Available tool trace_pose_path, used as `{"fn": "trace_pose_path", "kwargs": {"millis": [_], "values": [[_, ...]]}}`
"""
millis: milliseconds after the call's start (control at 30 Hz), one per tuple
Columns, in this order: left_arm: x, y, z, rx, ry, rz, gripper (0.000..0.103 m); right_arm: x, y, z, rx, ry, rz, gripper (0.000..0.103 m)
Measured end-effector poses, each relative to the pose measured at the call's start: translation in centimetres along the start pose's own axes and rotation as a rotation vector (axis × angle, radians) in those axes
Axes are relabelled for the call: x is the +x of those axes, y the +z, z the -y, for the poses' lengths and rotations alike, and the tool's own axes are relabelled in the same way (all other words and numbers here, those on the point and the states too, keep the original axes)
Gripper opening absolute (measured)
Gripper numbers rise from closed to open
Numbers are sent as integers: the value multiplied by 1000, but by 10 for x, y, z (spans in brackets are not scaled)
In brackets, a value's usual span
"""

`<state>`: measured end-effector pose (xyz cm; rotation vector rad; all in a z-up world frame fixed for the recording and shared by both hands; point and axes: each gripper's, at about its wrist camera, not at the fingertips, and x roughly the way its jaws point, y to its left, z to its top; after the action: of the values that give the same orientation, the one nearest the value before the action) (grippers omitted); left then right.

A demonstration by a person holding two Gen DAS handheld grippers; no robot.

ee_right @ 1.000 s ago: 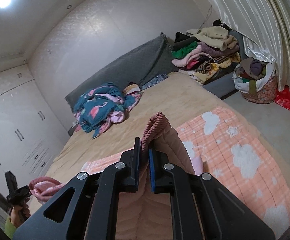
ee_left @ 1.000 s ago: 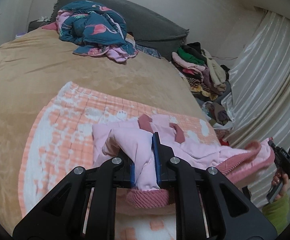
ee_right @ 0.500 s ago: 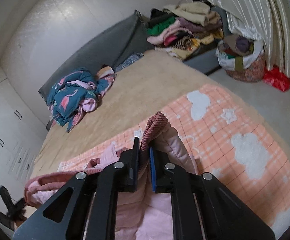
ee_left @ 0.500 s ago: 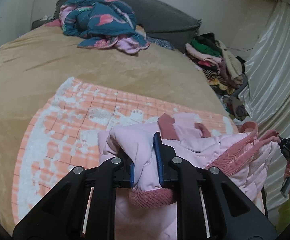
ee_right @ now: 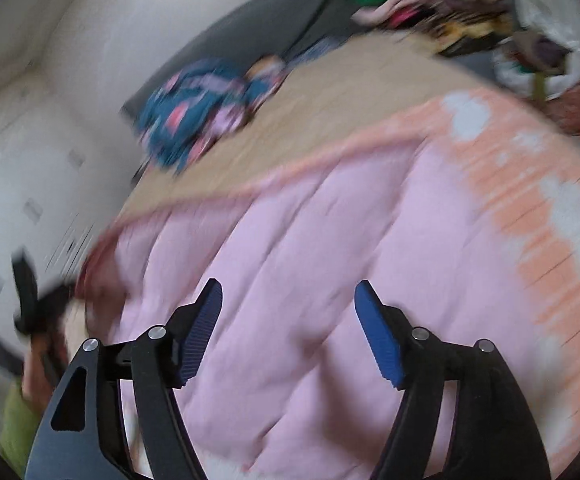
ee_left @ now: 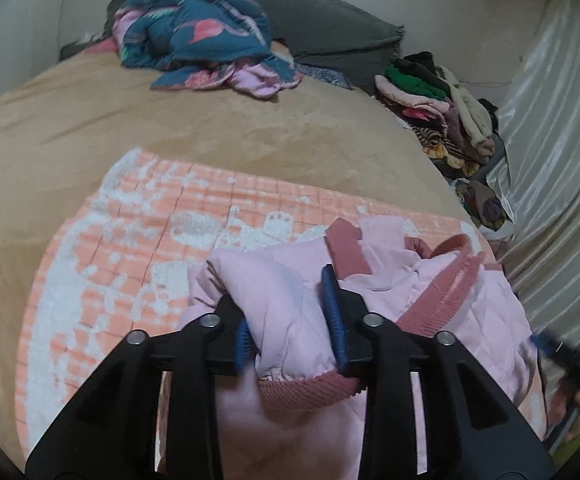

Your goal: Fold large clothes

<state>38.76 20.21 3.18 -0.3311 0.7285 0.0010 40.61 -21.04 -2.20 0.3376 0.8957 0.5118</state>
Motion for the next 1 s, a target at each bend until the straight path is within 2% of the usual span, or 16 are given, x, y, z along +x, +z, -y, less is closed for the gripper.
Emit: {"fn": "trace_pose_path", "kwargs": {"millis": [100, 133, 200, 300, 367, 467, 533, 567, 600, 667, 800, 900, 1000], "values": [[-9, 4, 4, -23, -30, 8, 34, 35, -15, -23, -121, -136, -50, 73], [-14, 5, 4, -48, -64, 6, 56, 48, -15, -26, -133, -178, -60, 74], [-23, 9, 5, -74, -118, 35, 95, 66, -8, -24, -118, -203, -62, 77], [-48, 15, 18, 11, -31, 135, 93, 83, 3, -19, -87, -229, -56, 77], [-57, 16, 19, 21, 7, 165, 93, 92, 9, -17, -76, -250, -56, 77], [-56, 8, 8, -10, 46, 138, 93, 91, 8, -16, -71, -266, -61, 76], [-53, -4, -2, -7, 69, 107, 93, 69, 4, -16, -26, -205, -38, 77], [-51, -11, -7, -2, 76, 92, 94, 48, 0, -14, -4, -131, 2, 77], [-48, -23, -13, 6, 88, 66, 94, 35, 0, -12, 2, -107, 33, 78], [-43, -41, -24, 14, 101, 27, 94, -9, -11, -1, -4, -113, 135, 86], [-33, -81, -50, -19, 84, -44, 94, -59, -26, 37, 33, -211, 208, 88], [-29, -103, -68, -77, 35, -62, 93, -78, -36, 69, 65, -271, 195, 89], [-25, -117, -82, -162, -52, -63, 94, -79, -45, 87, 55, -297, 164, 89]]}}
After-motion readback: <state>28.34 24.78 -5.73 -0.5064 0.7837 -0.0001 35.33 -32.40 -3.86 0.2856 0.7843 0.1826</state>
